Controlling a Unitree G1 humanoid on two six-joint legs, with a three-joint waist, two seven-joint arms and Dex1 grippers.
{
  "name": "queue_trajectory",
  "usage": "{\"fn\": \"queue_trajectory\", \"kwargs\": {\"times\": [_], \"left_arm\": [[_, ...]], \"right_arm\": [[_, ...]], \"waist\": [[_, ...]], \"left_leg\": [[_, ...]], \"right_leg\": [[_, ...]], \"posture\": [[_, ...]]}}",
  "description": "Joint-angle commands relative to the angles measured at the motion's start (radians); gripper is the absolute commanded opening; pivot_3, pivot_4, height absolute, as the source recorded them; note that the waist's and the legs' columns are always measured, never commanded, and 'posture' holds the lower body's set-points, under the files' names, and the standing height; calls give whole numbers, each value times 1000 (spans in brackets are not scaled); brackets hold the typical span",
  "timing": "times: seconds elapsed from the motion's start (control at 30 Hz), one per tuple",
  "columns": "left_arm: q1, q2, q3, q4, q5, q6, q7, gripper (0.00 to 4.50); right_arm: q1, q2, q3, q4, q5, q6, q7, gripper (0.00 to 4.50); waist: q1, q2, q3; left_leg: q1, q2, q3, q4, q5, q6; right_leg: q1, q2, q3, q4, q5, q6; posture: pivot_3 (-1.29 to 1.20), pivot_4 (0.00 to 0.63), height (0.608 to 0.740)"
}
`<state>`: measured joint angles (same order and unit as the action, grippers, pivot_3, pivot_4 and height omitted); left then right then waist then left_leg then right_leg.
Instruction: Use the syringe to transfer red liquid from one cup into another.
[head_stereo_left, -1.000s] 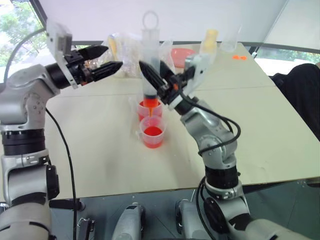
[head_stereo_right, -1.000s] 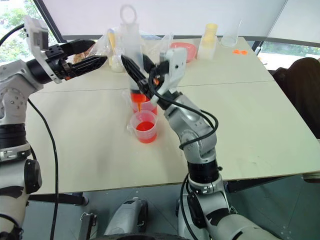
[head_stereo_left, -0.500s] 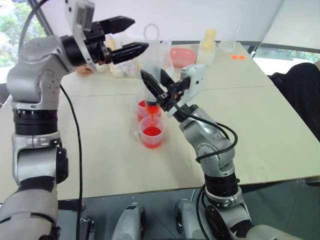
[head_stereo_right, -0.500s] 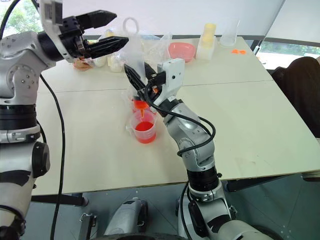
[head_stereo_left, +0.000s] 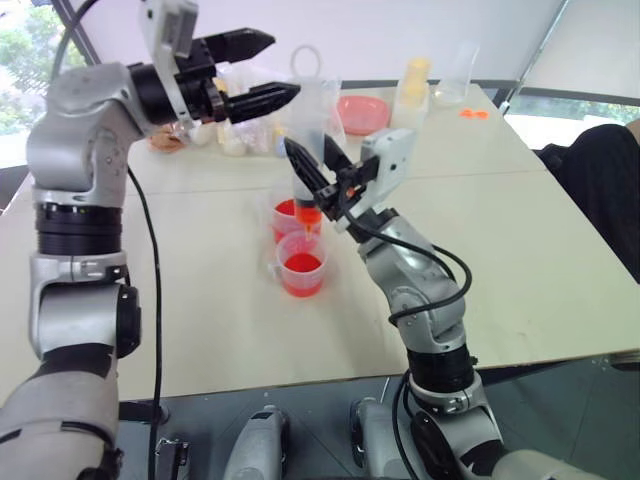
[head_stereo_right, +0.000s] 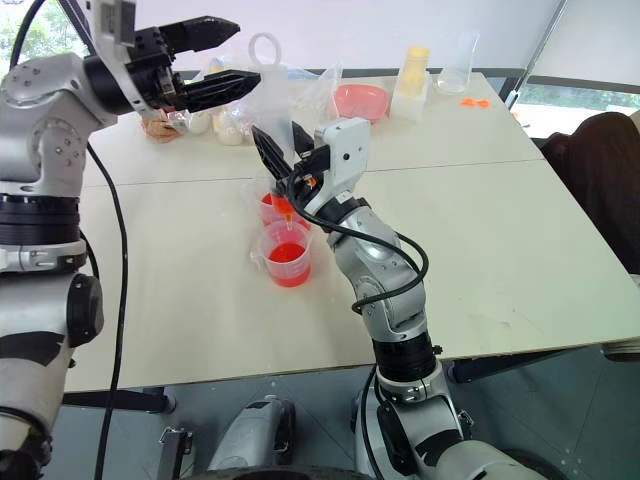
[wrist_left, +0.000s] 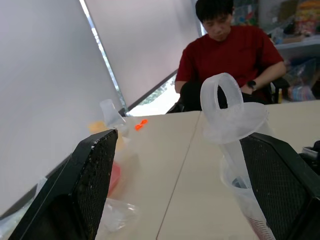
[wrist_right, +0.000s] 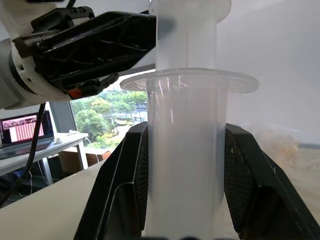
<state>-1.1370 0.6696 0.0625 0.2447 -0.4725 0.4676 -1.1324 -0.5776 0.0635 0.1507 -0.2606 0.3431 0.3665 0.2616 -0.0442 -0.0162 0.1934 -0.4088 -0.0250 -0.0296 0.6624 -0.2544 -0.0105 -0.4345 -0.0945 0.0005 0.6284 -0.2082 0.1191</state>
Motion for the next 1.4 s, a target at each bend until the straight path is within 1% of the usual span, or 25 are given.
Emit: {"fn": "queue_trajectory", "kwargs": {"times": [0.03,0.2,0.37,0.6,0.67,0.83,0.93,1.0,1.03,1.1,1.17,1.27,1.4], "left_arm": [[-2,32,42,-42,-26,9,-11,4024],[-1,37,53,-40,-28,1,5,4024],[-19,21,53,-12,-10,-31,32,4024],[-41,-19,0,65,77,-133,35,4024],[-35,-23,-31,94,120,-188,20,4024],[-50,-49,-60,132,155,-245,2,4024],[-63,-68,-68,141,170,-278,0,3179],[-71,-76,-66,136,165,-274,-10,2314],[-73,-78,-67,133,162,-271,-17,1740],[-76,-80,-67,127,157,-269,-28,814],[-78,-82,-63,124,149,-265,-38,32],[-79,-85,-64,118,142,-257,-55,32],[-51,-93,-70,62,111,-210,-85,32]], "right_arm": [[-1,12,9,-6,-1,-10,6,1436],[-2,11,12,1,-2,-14,12,1436],[-2,10,13,3,-4,-16,16,1436],[-1,7,20,4,-16,-22,20,1436],[1,7,23,4,-21,-25,20,1436],[6,8,29,4,-31,-30,23,1436],[10,12,32,2,-35,-30,24,1436],[12,15,33,0,-35,-27,23,1436],[13,17,33,-2,-35,-26,22,1436],[15,19,34,-4,-36,-25,22,1436],[15,21,35,-3,-35,-24,20,1436],[15,22,35,-3,-35,-24,20,1436],[14,24,35,-1,-34,-24,20,1436]], "waist": [[0,0,0],[3,0,0],[2,0,0],[4,0,0],[3,0,0],[2,0,0],[3,0,0],[4,0,0],[3,0,0],[2,0,0],[1,0,0],[1,0,0],[1,0,0]], "left_leg": [[0,0,0,0,0,0],[0,0,0,0,0,0],[0,0,0,0,0,0],[0,0,0,0,0,0],[0,0,0,0,0,0],[0,0,0,0,0,0],[0,0,0,0,0,0],[0,0,0,0,0,0],[0,0,0,0,0,0],[0,0,0,0,0,0],[0,0,0,0,0,0],[0,0,0,0,0,0],[0,0,0,0,0,0]], "right_leg": [[0,0,0,0,0,0],[0,0,0,0,0,0],[0,0,0,0,0,0],[0,0,0,0,0,0],[0,0,0,0,0,0],[0,0,0,0,0,0],[0,0,0,0,0,0],[0,0,0,0,0,0],[0,0,0,0,0,0],[0,0,0,0,0,0],[0,0,0,0,0,0],[0,0,0,0,0,0],[0,0,0,0,0,0]], "posture": [[0,150,740],[0,150,740],[0,150,740],[0,150,740],[0,150,740],[0,150,740],[0,150,740],[0,150,740],[0,150,740],[0,150,740],[0,150,740],[0,150,740],[0,150,740]]}}
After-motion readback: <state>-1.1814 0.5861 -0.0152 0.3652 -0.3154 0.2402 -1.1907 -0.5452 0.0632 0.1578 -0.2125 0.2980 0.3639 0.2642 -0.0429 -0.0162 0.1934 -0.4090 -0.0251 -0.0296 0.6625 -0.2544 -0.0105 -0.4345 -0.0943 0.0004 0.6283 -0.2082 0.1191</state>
